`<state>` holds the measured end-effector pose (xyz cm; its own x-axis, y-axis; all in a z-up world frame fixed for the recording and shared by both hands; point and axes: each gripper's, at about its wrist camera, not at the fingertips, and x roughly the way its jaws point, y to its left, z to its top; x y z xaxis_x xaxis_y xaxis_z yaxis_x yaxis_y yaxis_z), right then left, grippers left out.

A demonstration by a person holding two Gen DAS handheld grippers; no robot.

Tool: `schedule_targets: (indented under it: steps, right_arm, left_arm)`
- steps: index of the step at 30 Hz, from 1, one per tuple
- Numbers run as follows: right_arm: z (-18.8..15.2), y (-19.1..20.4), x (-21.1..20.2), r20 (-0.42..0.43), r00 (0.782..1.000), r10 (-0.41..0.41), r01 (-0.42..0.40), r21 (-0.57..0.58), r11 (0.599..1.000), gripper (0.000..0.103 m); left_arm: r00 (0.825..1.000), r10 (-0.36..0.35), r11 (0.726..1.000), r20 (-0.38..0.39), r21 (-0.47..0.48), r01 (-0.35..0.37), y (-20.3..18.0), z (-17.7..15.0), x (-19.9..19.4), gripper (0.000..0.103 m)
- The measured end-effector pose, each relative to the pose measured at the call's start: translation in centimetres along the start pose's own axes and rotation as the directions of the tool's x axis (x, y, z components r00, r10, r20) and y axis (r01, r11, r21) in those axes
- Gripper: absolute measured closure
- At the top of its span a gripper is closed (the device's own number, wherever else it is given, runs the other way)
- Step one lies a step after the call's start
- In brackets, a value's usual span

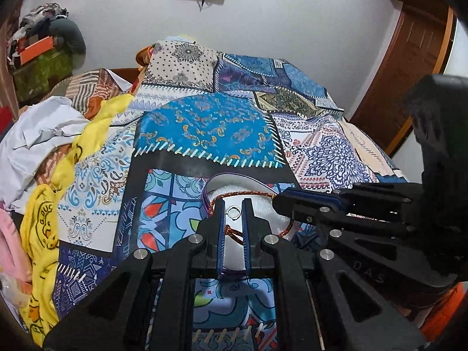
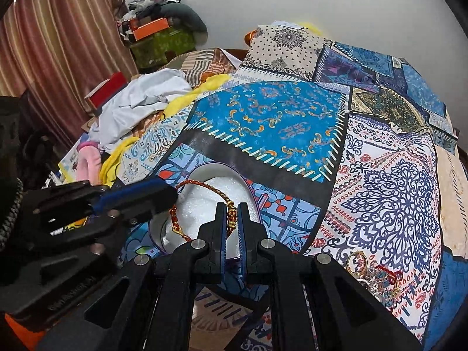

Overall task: Organize jewelry
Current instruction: 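Carry the ring into the heart tin with the left tool while the right tool drops the bracelet there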

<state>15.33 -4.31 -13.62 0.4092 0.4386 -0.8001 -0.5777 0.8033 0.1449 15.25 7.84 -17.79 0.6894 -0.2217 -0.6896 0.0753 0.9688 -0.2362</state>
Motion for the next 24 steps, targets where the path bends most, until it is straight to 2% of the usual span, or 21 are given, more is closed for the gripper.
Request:
schedule_targets:
  steps: [11,14,16,18,24]
  right_arm:
    - [0.0,0.0,0.0,-0.017,1.0,-0.01,0.009,-0.006,1.0,0.096]
    - [0.0,0.0,-0.4,-0.012,1.0,-0.018,0.018,-0.005,1.0,0.088]
    - [-0.1,-0.1,-1.0,0.002,1.0,-0.03,0.03,-0.001,1.0,0.073]
    - [-0.1,-0.1,-1.5,0.022,0.999,-0.036,0.036,0.004,0.999,0.064]
    - [0.2,-0.2,-4.2,0.084,0.994,-0.064,0.064,0.003,0.998,0.063]
  left_arm:
    - [1.0,0.005,1.0,-0.008,0.006,-0.005,0.1,0.3,-0.1,0.094]
    - [1.0,0.013,1.0,-0.001,0.013,-0.013,-0.1,0.4,-0.7,0.094]
    - [1.0,0.015,1.0,0.003,0.013,-0.015,-0.2,0.5,-1.1,0.093]
    - [1.0,0.024,1.0,0.012,0.011,-0.024,-0.2,0.6,-1.6,0.092]
    - [0.998,0.034,0.999,0.048,0.014,-0.035,-0.8,1.1,-3.6,0.087]
